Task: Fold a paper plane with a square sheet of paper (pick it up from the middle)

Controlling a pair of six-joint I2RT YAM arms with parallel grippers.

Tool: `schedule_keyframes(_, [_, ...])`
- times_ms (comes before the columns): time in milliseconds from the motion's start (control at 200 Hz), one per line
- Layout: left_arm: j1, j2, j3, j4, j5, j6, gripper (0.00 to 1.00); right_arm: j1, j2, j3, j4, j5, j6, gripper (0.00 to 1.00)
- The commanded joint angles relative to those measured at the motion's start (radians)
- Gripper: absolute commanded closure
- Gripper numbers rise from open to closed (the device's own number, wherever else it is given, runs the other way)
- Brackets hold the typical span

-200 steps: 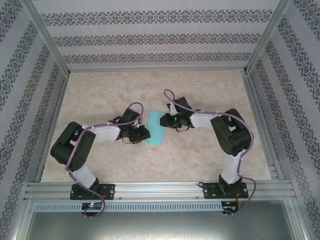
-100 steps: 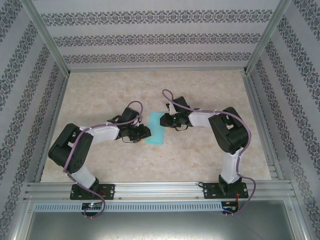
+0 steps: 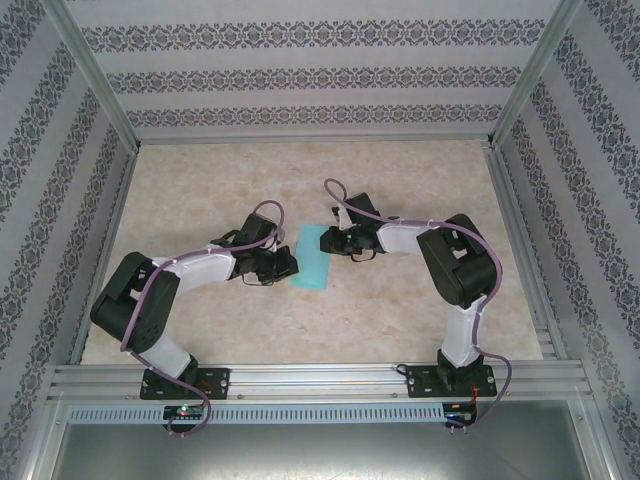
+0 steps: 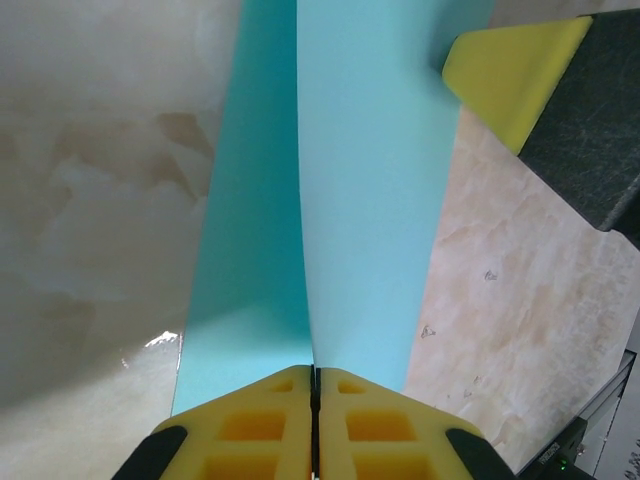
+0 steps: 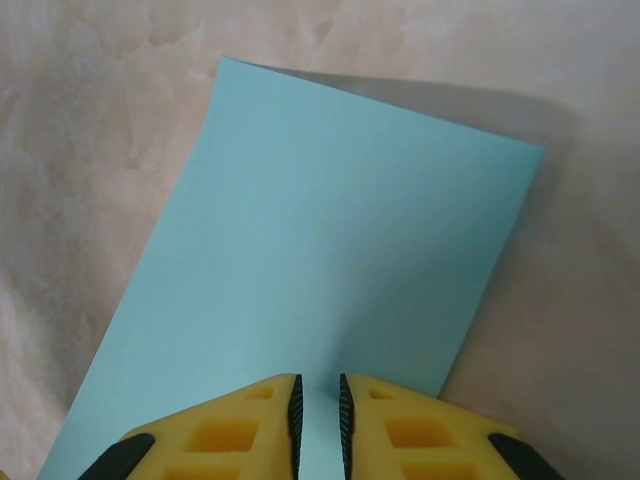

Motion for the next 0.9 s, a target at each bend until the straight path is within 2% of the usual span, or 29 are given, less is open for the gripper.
schedule_keyframes(0, [-0.016, -0.020, 0.038, -0.040, 0.003, 0.023, 0.92, 0.009, 0.031, 0.013, -0.022, 0.016, -0.028, 0.79])
schedule_keyframes(894, [-0.056, 0.222, 0.213, 0.026, 0.015, 0.000, 0.94, 0.015, 0.034, 0.014, -0.017, 0.008, -0.037, 0.81])
